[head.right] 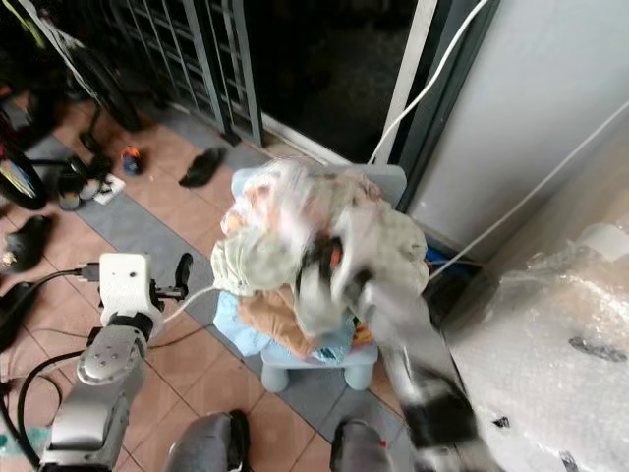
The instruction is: Clothes washing
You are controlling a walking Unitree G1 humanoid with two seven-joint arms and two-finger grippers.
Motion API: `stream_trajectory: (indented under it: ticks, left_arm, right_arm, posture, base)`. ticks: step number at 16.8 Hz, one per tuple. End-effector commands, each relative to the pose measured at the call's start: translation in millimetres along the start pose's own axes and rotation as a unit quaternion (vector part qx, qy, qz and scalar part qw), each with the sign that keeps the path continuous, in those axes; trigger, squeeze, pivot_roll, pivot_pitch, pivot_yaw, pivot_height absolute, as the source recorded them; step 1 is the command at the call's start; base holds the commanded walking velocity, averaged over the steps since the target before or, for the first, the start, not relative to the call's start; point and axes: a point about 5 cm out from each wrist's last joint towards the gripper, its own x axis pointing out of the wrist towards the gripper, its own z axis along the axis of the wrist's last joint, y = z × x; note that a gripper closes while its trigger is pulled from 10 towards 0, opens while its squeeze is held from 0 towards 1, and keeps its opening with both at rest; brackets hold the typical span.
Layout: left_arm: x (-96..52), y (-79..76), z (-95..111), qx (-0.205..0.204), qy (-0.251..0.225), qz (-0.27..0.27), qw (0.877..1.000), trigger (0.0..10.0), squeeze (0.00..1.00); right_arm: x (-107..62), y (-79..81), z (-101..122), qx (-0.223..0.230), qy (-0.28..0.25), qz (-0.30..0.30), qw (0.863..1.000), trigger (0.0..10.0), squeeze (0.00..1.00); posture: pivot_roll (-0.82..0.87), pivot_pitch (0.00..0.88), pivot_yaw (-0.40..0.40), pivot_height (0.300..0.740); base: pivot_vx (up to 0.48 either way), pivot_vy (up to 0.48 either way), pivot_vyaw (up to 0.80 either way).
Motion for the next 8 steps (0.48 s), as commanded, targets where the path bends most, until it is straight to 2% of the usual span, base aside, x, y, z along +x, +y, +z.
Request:
stream_trajectory:
  ticks: [1, 2, 3, 5, 7, 8]
  left_arm:
    - [0.1, 0.5, -2.7, 0.01, 0.003, -0.005, 1.0, 10.0, 0.0]
    - [2.3, 0.6, -2.6, 0.011, 0.002, -0.006, 1.0, 10.0, 0.0]
    - [4.3, 0.8, -2.3, 0.012, 0.001, -0.007, 1.0, 10.0, 0.0]
    - [6.3, 1.0, -2.2, 0.015, -0.001, -0.007, 1.0, 10.0, 0.0]
    - [7.2, 0.6, -2.4, 0.017, -0.001, -0.008, 1.0, 10.0, 0.0]
    - [7.6, 0.0, -3.3, 0.018, 0.002, -0.01, 1.0, 10.0, 0.0]
  right_arm:
    - [0.5, 6.3, -5.6, -0.03, 0.029, 0.026, 0.999, 0.0, 0.0]
    - [-5.0, 4.6, -24.9, -0.081, 0.095, 0.029, 0.992, 10.0, 0.0]
    - [-5.8, -3.9, -34.4, -0.116, 0.128, 0.006, 0.985, 10.0, 1.0]
    - [-4.9, -6.4, -29.5, -0.169, 0.145, 0.012, 0.975, 10.0, 1.0]
    - [-4.7, -5.5, -24.4, -0.186, 0.148, 0.039, 0.971, 10.0, 1.0]
    - [-8.3, -0.3, -21.4, -0.189, 0.146, 0.085, 0.967, 10.0, 1.0]
  posture:
    - [0.0, 0.083, 0.045, 0.74]
    - [0.0, 0.078, 0.047, 0.74]
    - [0.01, 0.074, 0.048, 0.74]
    - [0.01, 0.069, 0.05, 0.74]
    - [0.01, 0.067, 0.051, 0.74]
    - [0.01, 0.066, 0.05, 0.74]
  base:
    - [0.0, 0.0, 0.0]
    - [0.0, 0.0, 0.0]
    - [0.0, 0.0, 0.0]
    - [0.0, 0.0, 0.0]
    - [0.0, 0.0, 0.0]
    - [0.0, 0.0, 0.0]
